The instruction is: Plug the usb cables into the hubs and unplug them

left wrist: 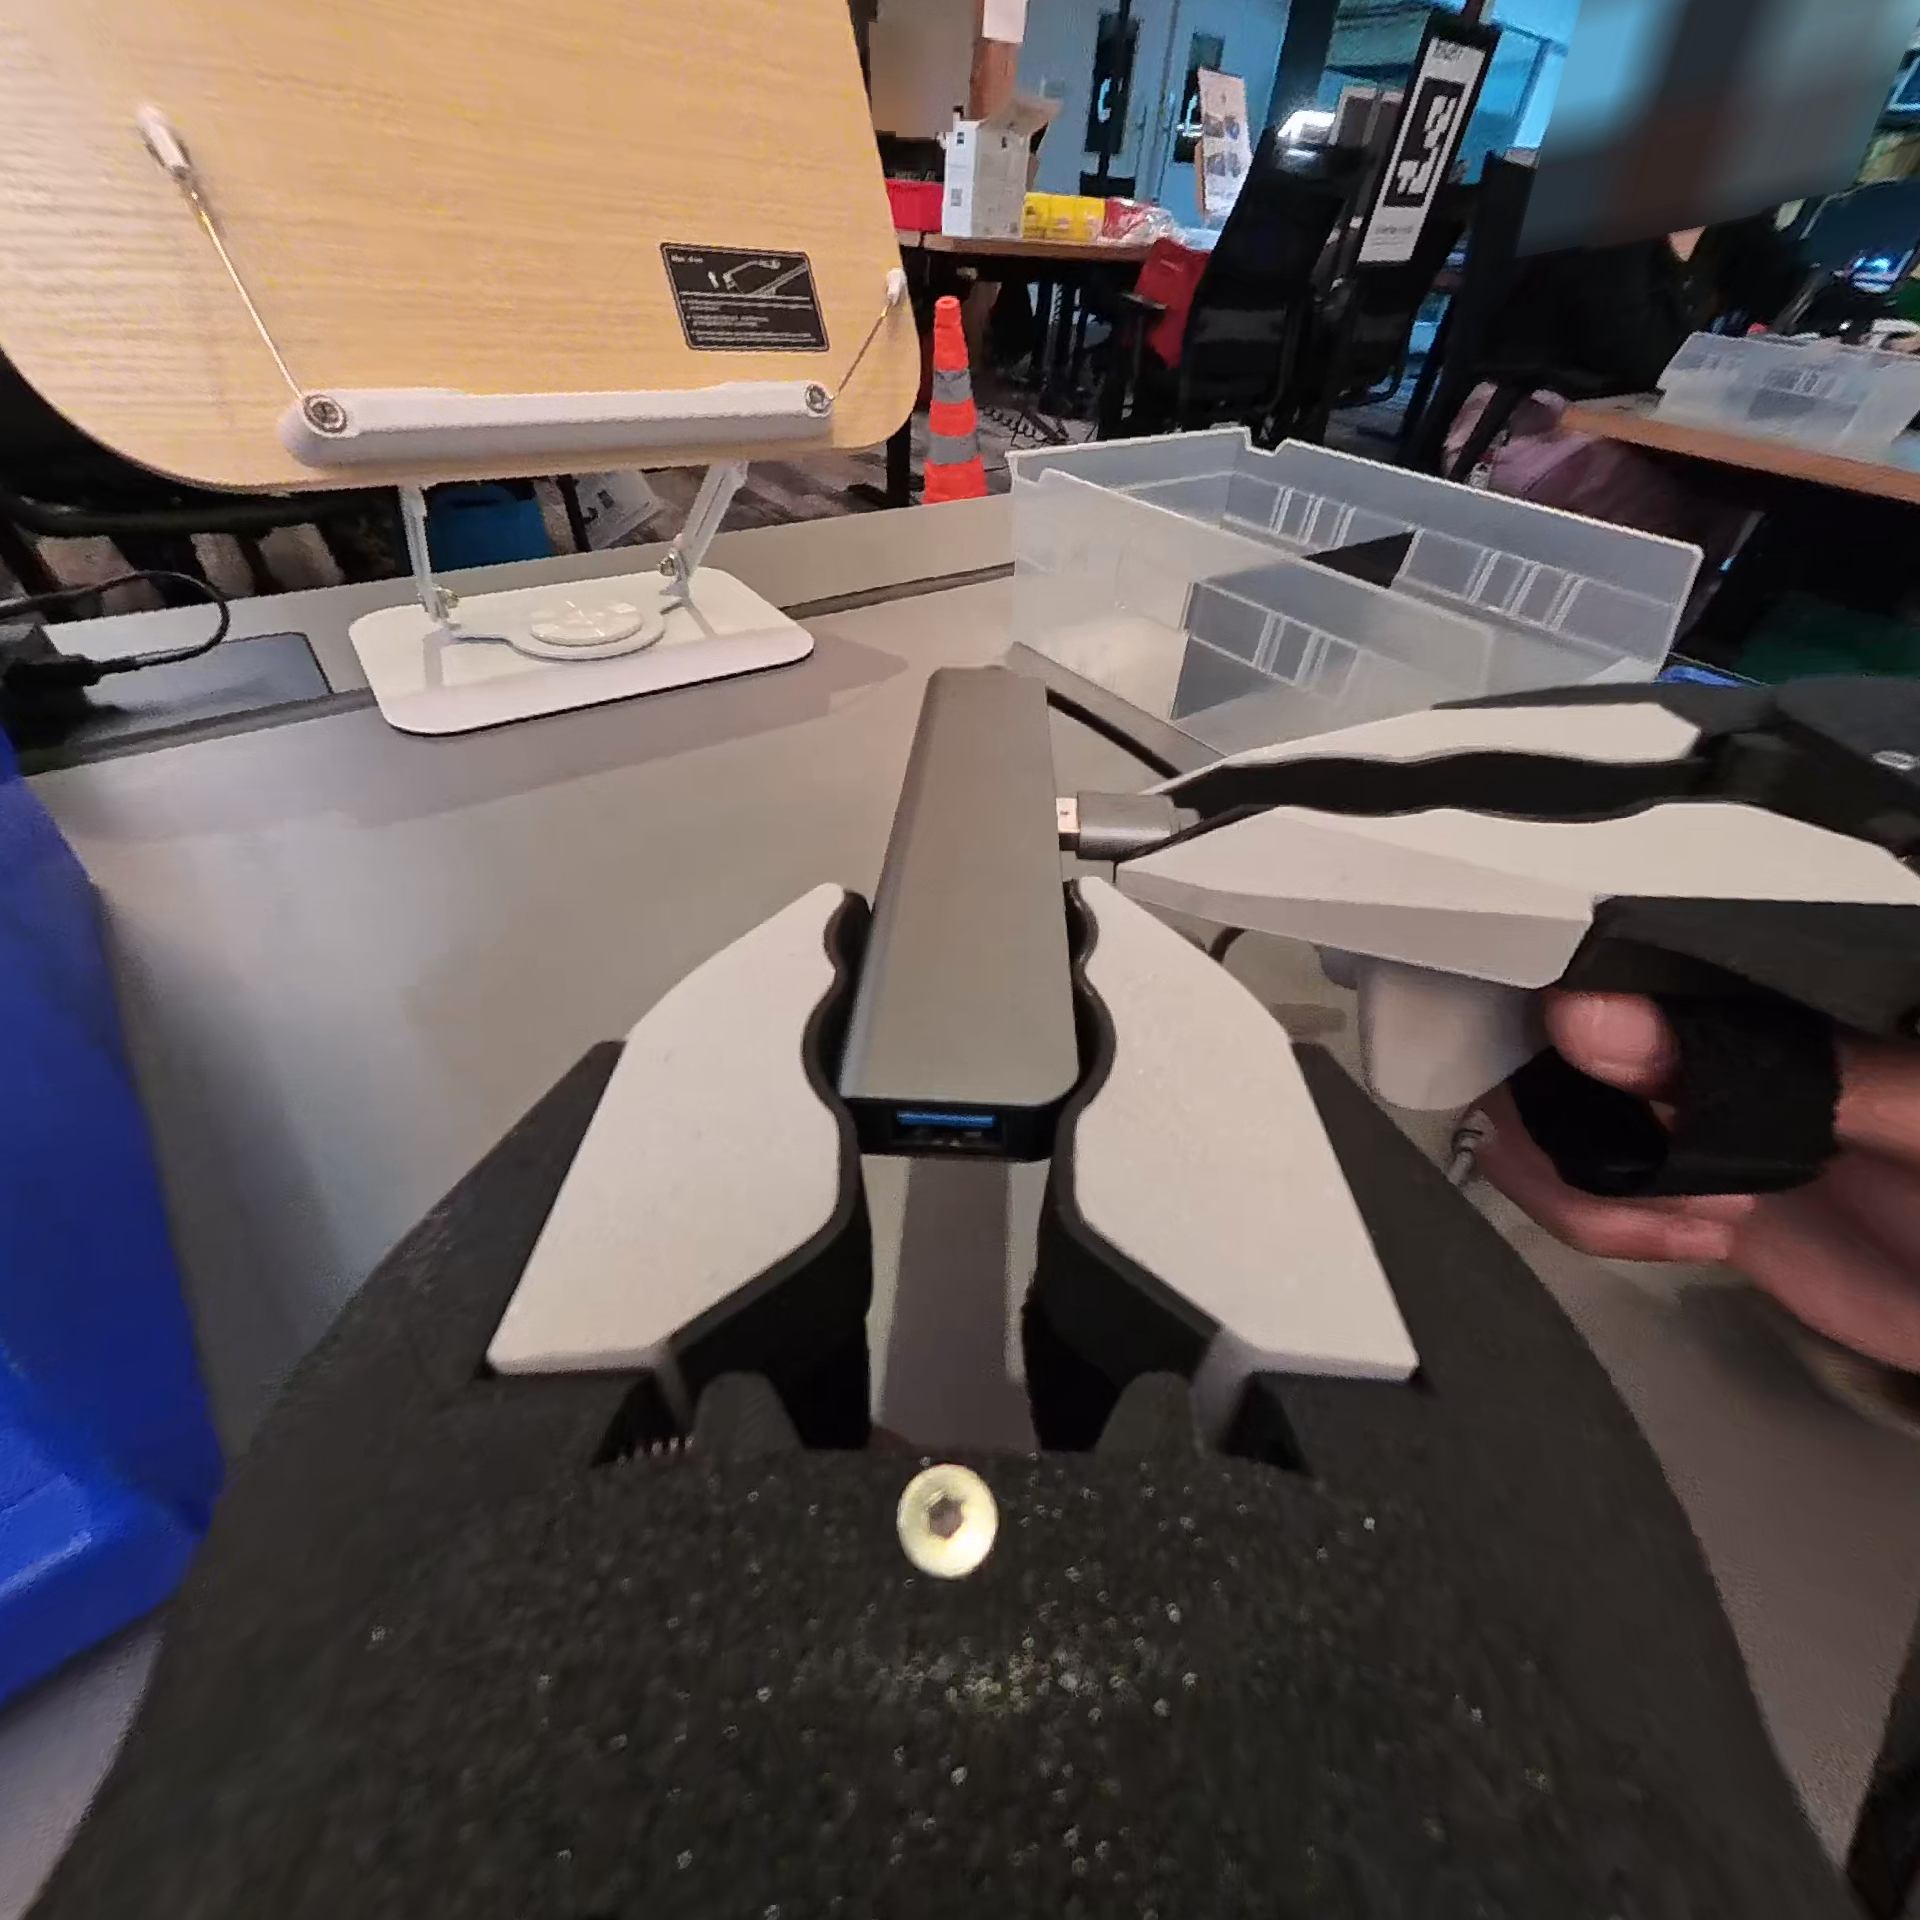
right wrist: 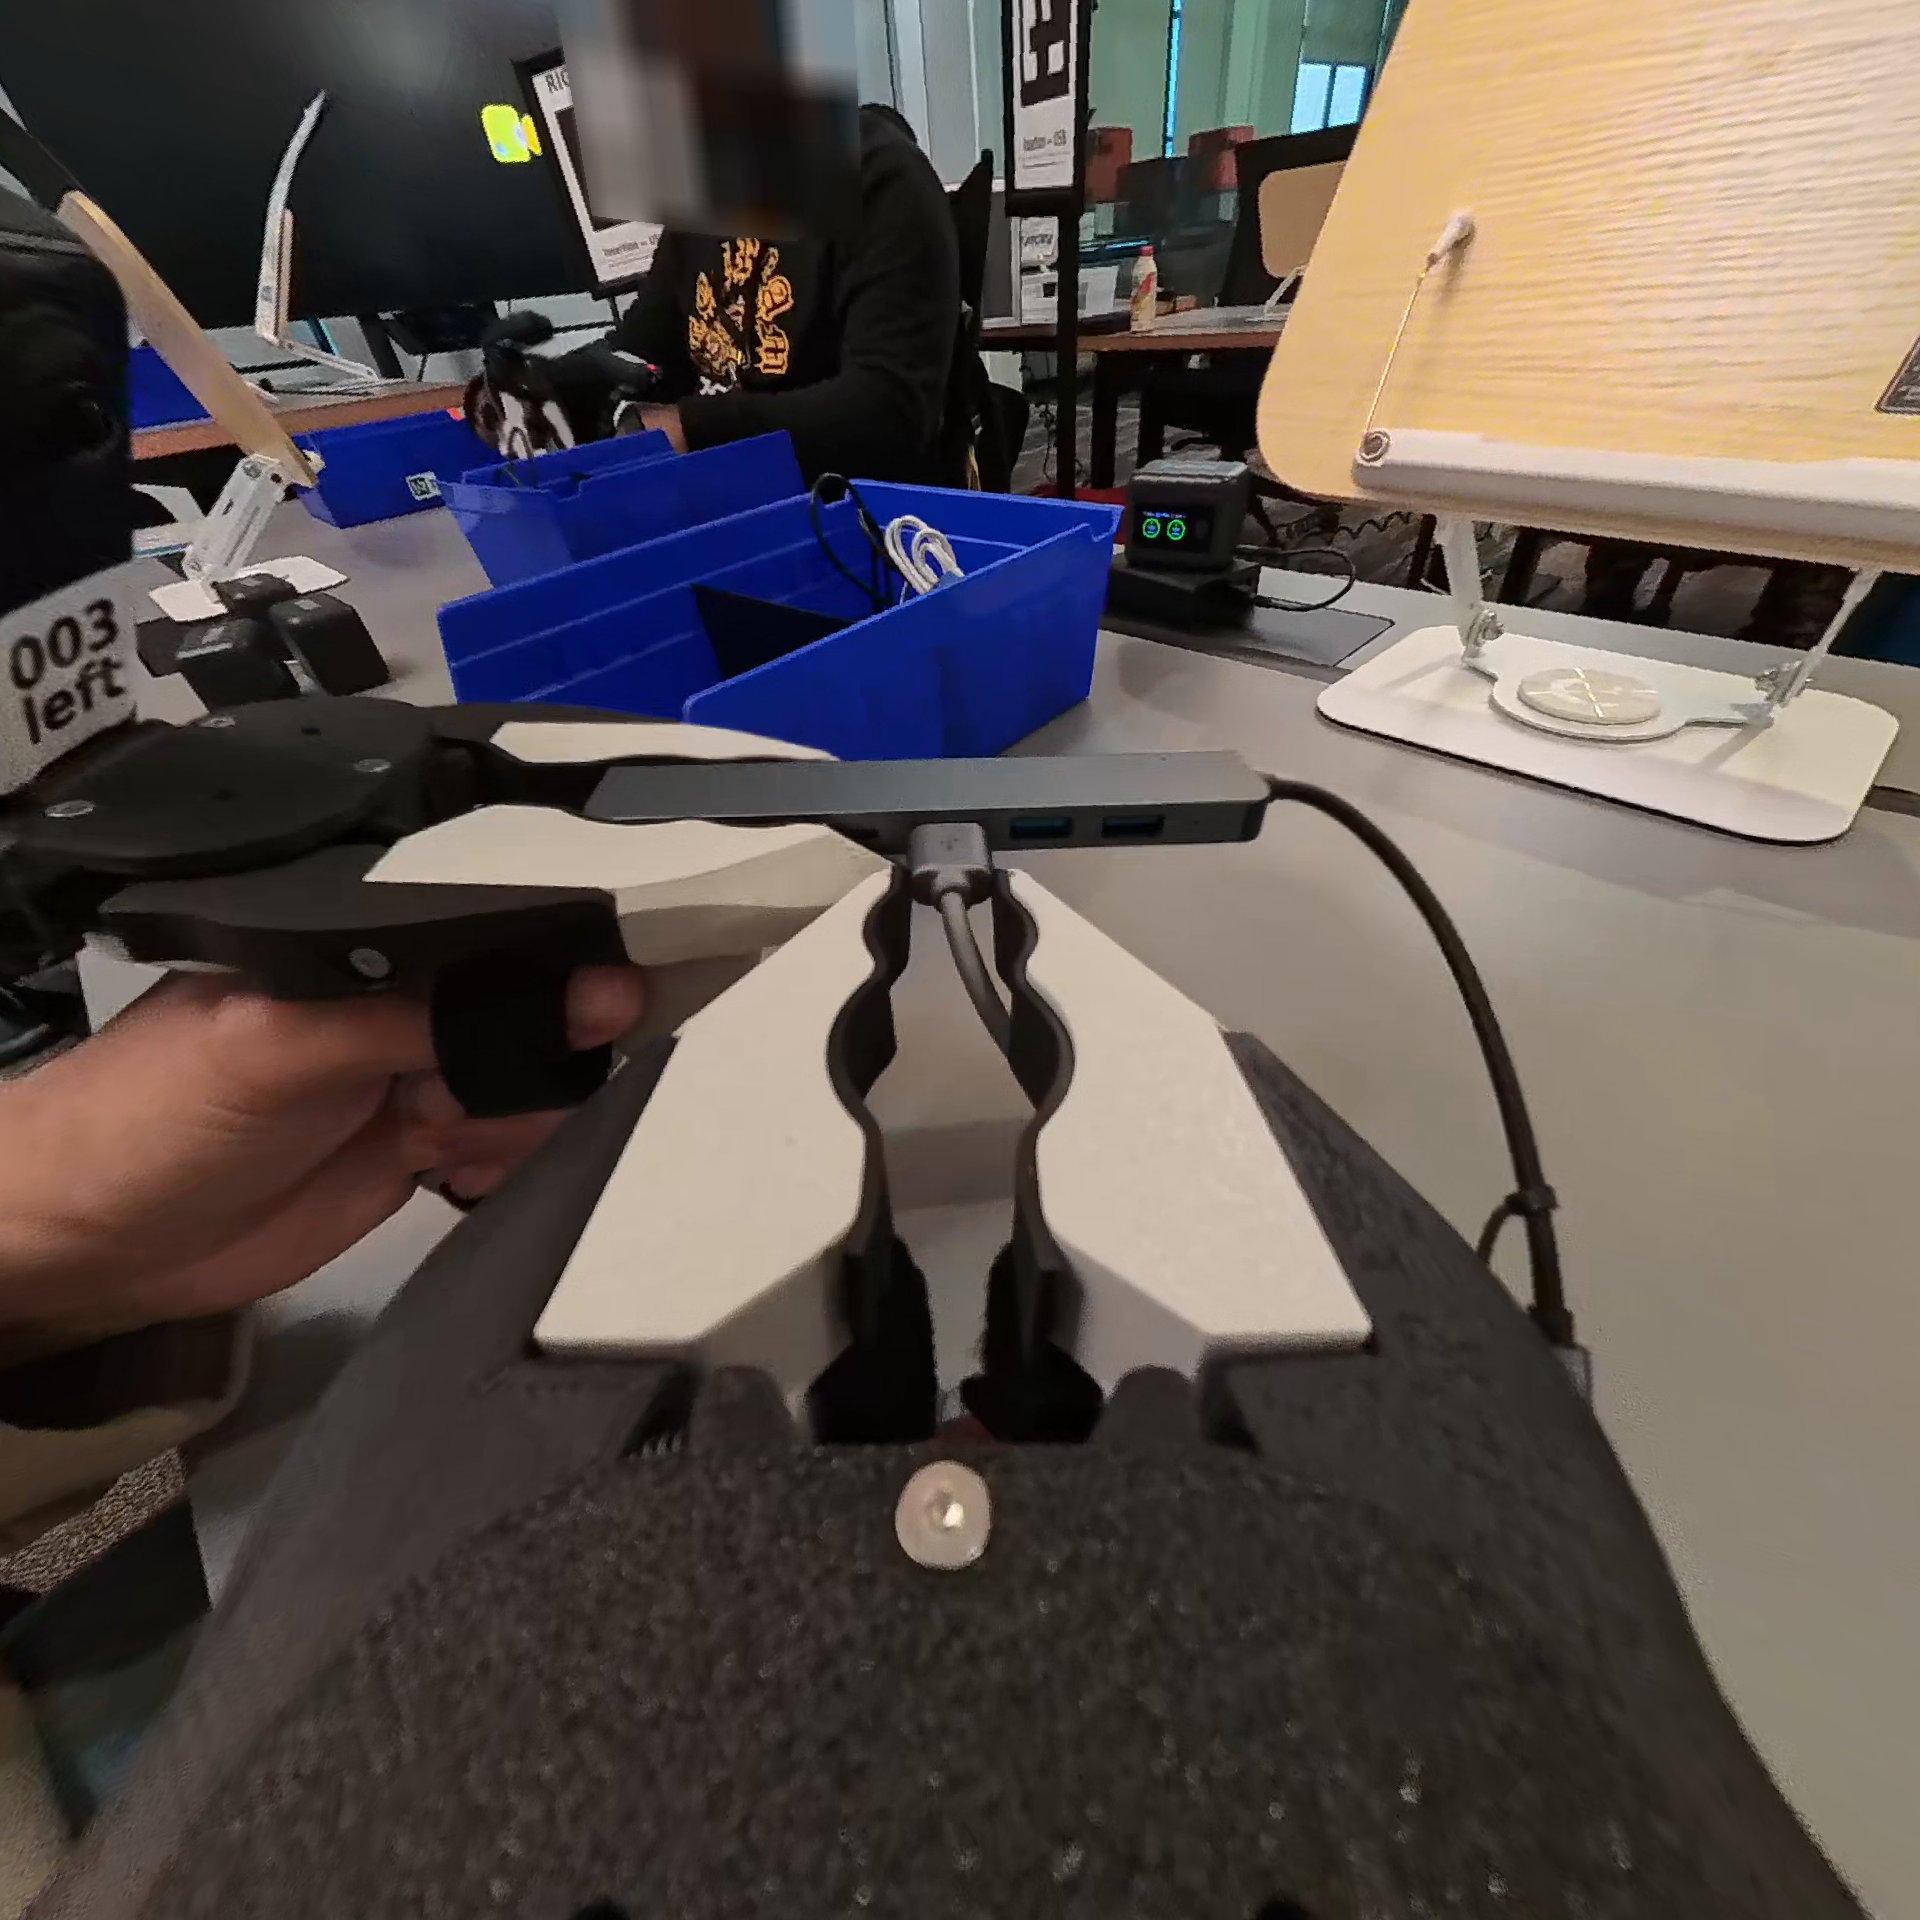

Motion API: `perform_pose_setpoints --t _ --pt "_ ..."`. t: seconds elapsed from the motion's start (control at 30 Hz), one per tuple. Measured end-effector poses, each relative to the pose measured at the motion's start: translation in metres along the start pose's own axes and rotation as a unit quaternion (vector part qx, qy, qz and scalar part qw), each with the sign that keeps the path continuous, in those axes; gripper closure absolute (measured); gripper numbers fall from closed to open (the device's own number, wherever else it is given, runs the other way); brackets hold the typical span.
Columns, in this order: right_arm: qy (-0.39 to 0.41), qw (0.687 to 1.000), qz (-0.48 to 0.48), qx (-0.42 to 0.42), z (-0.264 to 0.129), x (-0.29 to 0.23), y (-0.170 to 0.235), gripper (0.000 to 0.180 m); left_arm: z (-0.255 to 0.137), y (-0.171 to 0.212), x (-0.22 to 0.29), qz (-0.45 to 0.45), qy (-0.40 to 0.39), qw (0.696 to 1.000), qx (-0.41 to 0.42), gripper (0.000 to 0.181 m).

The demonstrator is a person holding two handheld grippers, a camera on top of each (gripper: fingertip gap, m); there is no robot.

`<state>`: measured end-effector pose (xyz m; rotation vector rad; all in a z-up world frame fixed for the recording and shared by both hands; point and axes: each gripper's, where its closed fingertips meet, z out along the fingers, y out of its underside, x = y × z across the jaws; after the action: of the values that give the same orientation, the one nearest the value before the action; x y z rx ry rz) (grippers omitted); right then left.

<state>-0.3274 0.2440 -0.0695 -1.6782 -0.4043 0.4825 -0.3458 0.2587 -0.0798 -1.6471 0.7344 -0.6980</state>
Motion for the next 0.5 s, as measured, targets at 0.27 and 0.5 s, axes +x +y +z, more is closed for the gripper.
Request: perform_pose_setpoints --t 0.27,0.5 --pt "0.018 0.999 -0.003 0.044 -0.023 0.011 -0.016 0.165 -0.012 0.009 -0.066 -0.153 -0.093 0.984 0.000 0.145" --pt "-0.083 0.995 0.040 0.047 -0.037 0.021 -0.025 0.165 -0.013 -0.026 -0.038 0.025 -0.086 0.996 0.029 0.144"
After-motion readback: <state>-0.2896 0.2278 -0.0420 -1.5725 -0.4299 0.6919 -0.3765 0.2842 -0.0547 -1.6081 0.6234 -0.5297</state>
